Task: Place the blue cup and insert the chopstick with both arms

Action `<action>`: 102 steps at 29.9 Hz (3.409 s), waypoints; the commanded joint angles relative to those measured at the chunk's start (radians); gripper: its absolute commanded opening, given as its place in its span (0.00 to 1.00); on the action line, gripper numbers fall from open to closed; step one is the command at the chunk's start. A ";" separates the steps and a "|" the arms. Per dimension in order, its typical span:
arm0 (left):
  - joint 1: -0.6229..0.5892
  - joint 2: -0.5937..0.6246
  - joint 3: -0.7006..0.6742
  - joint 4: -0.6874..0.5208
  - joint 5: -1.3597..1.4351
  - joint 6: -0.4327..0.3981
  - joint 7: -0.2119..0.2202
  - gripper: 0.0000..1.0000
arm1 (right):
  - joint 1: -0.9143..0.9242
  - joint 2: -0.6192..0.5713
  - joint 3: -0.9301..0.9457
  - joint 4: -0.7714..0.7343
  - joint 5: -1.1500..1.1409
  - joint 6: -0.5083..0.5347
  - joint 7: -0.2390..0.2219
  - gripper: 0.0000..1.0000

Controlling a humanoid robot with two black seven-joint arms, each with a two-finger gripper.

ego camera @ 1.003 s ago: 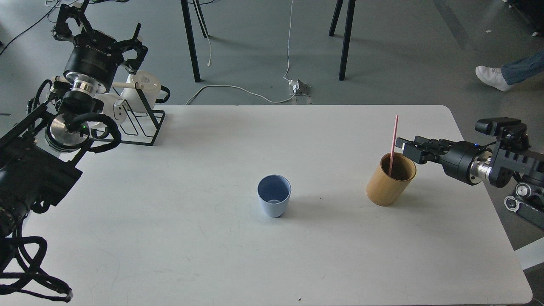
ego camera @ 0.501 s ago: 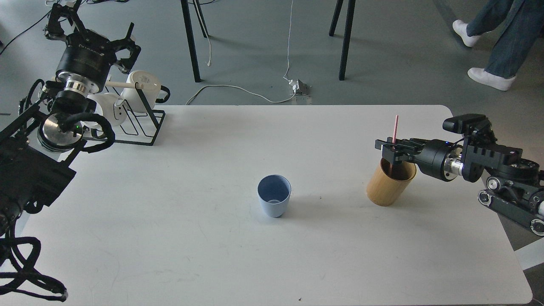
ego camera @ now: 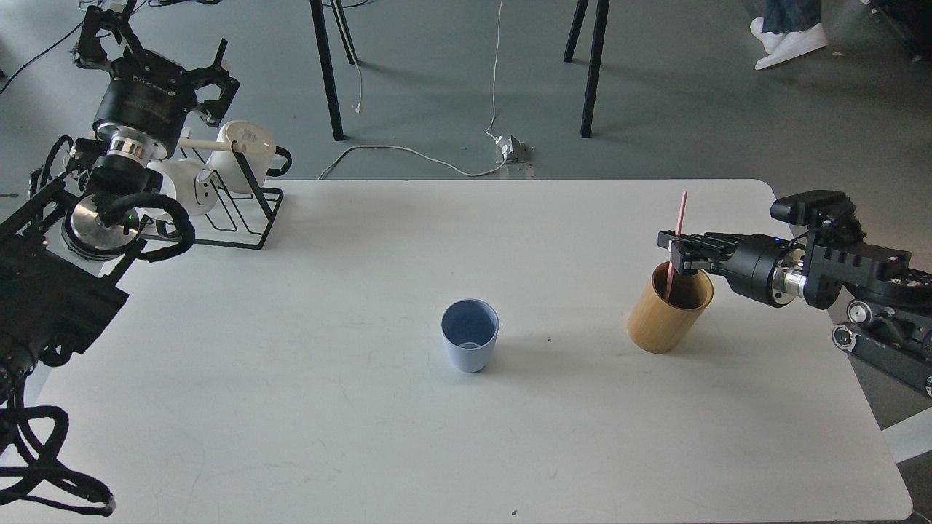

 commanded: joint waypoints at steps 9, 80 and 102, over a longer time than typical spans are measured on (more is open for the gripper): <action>-0.002 0.006 0.000 0.003 0.000 0.000 0.002 0.99 | 0.228 -0.169 0.027 0.182 0.016 -0.001 0.000 0.05; -0.006 0.047 0.005 0.005 0.000 0.000 0.011 0.99 | 0.167 0.436 0.390 -0.045 0.218 0.044 0.005 0.99; -0.002 0.049 0.000 -0.003 -0.003 0.000 0.007 0.99 | 0.124 0.322 0.605 -0.465 1.430 0.334 -0.009 0.99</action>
